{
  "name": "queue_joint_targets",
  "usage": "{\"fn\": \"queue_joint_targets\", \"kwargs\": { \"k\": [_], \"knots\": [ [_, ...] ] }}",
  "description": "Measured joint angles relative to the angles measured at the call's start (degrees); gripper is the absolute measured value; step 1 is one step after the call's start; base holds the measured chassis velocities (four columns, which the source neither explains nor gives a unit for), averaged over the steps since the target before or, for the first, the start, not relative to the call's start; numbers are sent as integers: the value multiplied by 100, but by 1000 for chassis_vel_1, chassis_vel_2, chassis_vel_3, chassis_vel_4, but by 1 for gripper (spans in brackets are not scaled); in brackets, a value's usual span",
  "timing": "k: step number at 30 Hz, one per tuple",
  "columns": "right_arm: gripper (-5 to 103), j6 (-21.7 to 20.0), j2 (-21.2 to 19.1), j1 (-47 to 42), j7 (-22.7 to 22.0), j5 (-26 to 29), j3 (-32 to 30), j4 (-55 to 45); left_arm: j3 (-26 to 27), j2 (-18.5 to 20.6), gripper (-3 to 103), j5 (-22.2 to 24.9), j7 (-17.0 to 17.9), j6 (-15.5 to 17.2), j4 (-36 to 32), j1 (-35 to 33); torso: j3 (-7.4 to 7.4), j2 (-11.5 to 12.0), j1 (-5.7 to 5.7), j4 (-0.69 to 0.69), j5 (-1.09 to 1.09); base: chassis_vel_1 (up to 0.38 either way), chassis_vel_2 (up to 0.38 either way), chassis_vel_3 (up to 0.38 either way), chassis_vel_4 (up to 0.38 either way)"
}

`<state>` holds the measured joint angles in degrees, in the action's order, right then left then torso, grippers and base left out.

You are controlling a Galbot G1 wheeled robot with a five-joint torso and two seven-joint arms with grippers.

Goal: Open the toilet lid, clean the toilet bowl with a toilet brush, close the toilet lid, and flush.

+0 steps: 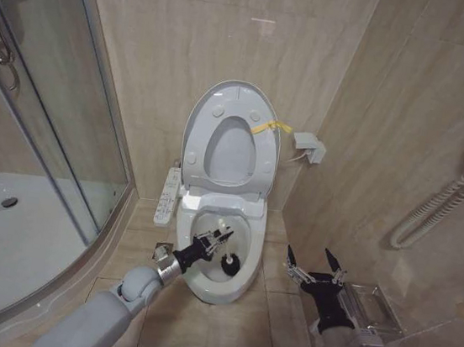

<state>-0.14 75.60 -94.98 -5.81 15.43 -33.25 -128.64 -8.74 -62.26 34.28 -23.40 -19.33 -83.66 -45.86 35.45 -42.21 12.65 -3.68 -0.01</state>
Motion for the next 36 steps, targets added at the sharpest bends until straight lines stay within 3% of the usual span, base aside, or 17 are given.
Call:
{"fn": "queue_joint_targets", "kwargs": {
  "k": [11,25,36],
  "knots": [
    [100,0,0,0,0,0,0,0,290,95,16,-9,-1,-25,-148,-383,0,0,0,3,1,0,0,0,0],
    [100,0,0,0,0,0,0,0,185,-237,16,-207,-9,-67,284,-319,-1,0,0,2,1,0,0,0,0],
    [100,0,0,0,0,0,0,0,284,-323,16,-357,-220,-154,635,-291,-1,0,0,2,1,0,0,0,0]
  ]
}}
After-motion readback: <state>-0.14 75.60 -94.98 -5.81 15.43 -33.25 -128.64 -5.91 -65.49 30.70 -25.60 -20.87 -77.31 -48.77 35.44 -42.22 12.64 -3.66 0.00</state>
